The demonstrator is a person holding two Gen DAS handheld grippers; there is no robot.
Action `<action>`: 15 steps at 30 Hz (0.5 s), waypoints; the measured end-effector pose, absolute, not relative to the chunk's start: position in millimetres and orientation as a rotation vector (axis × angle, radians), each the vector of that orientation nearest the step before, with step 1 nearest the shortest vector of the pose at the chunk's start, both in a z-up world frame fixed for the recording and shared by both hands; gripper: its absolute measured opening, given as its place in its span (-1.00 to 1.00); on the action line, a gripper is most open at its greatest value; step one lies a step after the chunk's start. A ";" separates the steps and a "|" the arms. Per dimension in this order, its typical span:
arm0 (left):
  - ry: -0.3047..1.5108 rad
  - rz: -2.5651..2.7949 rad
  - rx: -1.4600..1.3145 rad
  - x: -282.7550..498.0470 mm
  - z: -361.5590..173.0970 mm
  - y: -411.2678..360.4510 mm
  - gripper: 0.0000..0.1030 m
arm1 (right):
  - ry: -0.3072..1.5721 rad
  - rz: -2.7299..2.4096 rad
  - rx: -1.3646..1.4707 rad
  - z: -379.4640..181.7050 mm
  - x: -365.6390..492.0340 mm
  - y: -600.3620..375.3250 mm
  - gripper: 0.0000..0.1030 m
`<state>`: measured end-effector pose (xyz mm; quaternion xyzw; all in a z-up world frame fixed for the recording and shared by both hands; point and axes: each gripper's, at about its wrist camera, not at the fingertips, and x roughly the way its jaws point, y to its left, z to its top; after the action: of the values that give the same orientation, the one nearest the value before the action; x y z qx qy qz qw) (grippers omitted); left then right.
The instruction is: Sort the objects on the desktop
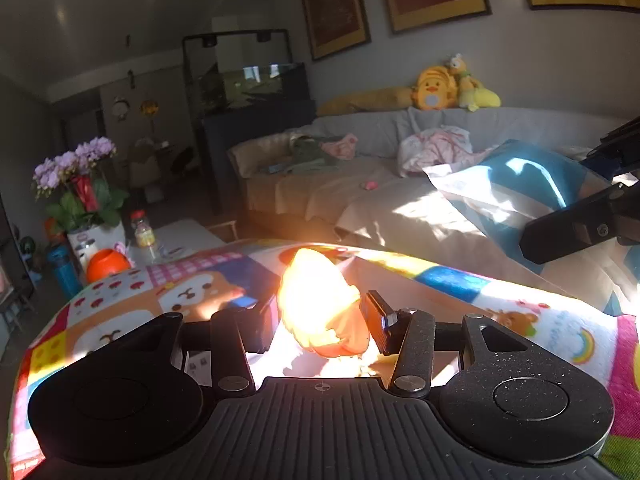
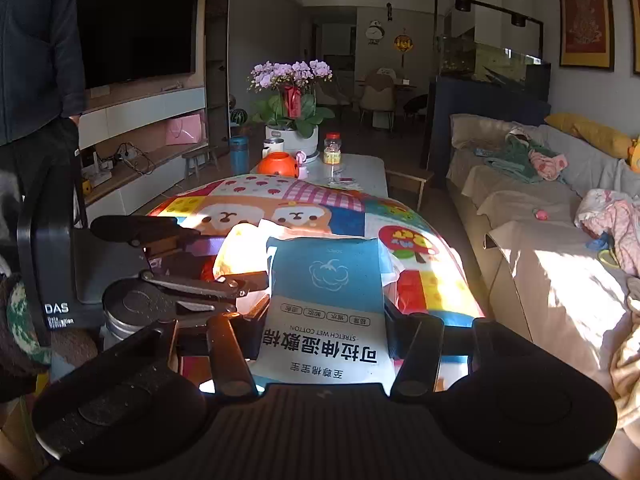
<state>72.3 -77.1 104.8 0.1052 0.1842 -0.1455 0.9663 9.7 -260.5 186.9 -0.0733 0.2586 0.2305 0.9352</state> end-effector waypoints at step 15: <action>0.548 -0.229 0.022 35.6 52.0 8.0 0.67 | 0.658 0.386 -0.123 146.8 160.3 -182.1 0.26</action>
<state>35.6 8.0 52.0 0.0107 0.2698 -0.1127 0.9562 160.3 -182.1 146.8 -0.0599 0.3207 0.1880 0.9264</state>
